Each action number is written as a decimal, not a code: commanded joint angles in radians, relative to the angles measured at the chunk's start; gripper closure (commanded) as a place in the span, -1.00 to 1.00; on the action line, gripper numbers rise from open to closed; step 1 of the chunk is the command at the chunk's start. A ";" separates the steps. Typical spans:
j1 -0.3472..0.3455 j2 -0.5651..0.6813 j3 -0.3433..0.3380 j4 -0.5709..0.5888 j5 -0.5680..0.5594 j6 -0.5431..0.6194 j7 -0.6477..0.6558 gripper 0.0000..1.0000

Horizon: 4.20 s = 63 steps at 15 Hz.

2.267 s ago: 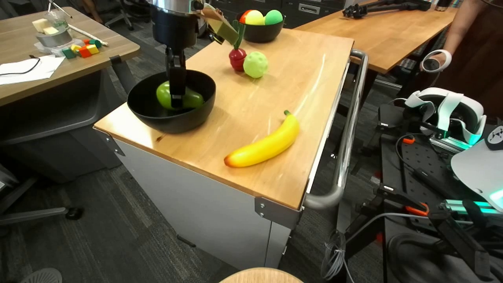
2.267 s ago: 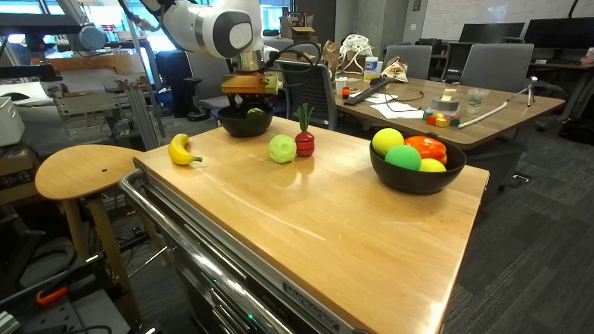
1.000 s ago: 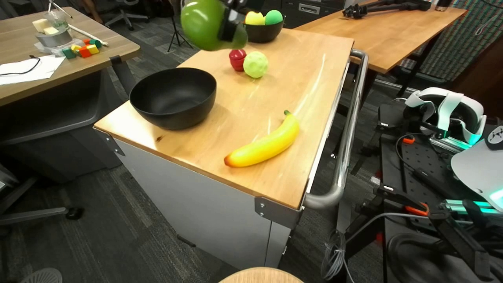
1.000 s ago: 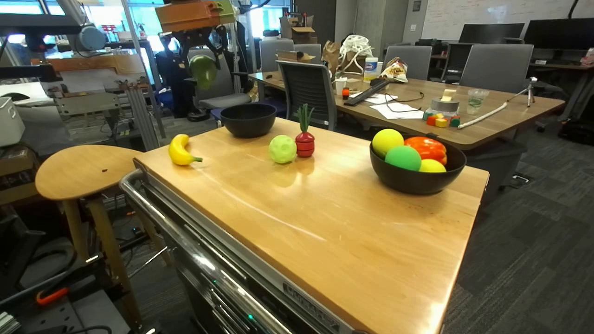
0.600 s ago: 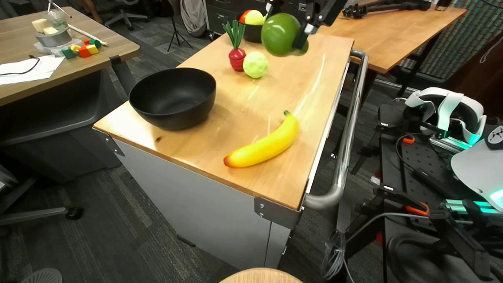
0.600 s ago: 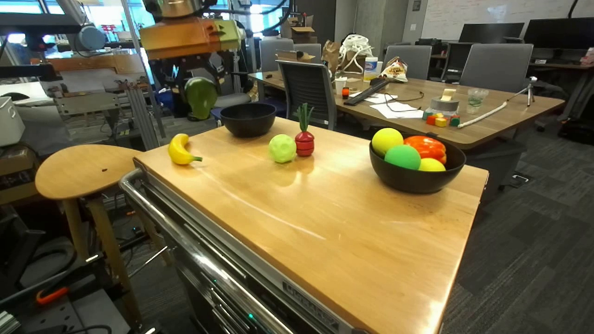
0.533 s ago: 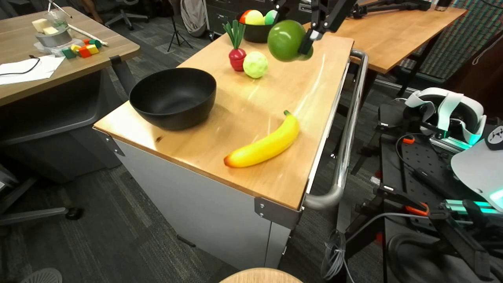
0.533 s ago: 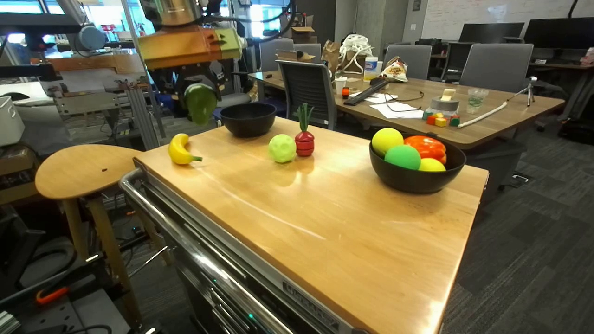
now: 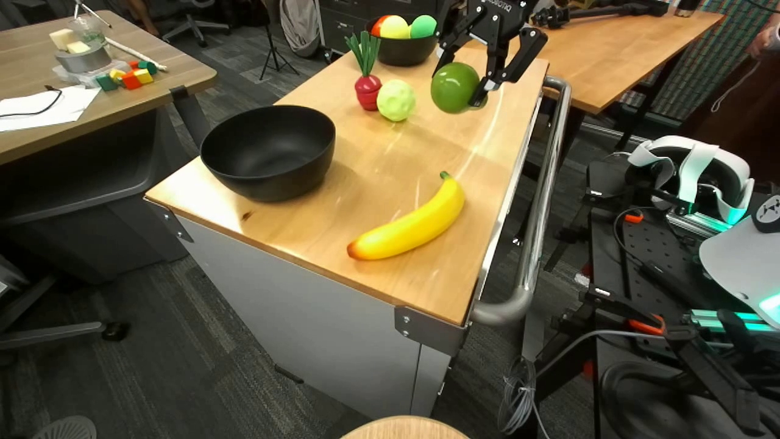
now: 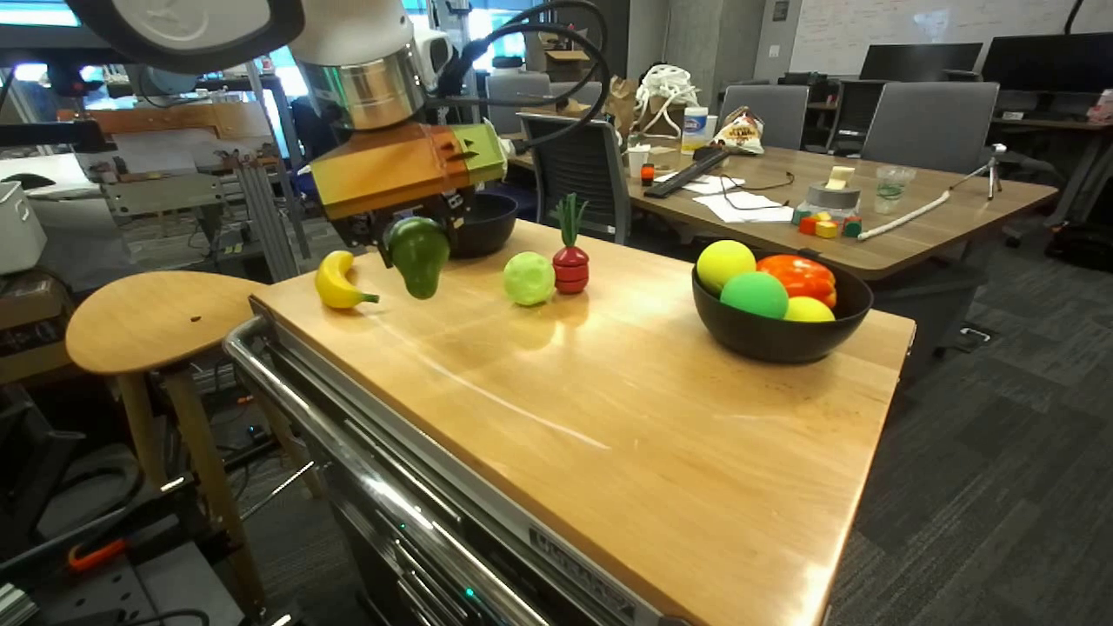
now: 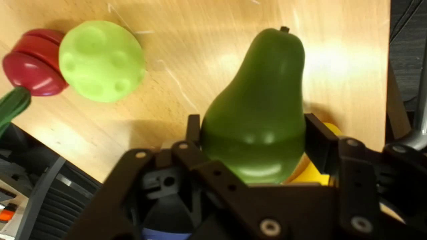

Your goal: Take the fruits and vegetables out of the bowls and put them on the table

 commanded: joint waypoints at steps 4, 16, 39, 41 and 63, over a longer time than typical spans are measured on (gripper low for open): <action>0.006 0.073 -0.038 0.037 0.048 0.034 -0.078 0.05; -0.056 -0.081 -0.028 0.136 0.107 -0.197 0.041 -1.00; -0.266 0.237 -0.158 0.615 -0.174 -0.306 0.457 -1.00; -0.282 0.163 -0.134 0.527 -0.176 -0.276 0.419 -1.00; -0.385 0.644 0.011 0.826 -0.070 -0.093 0.751 -1.00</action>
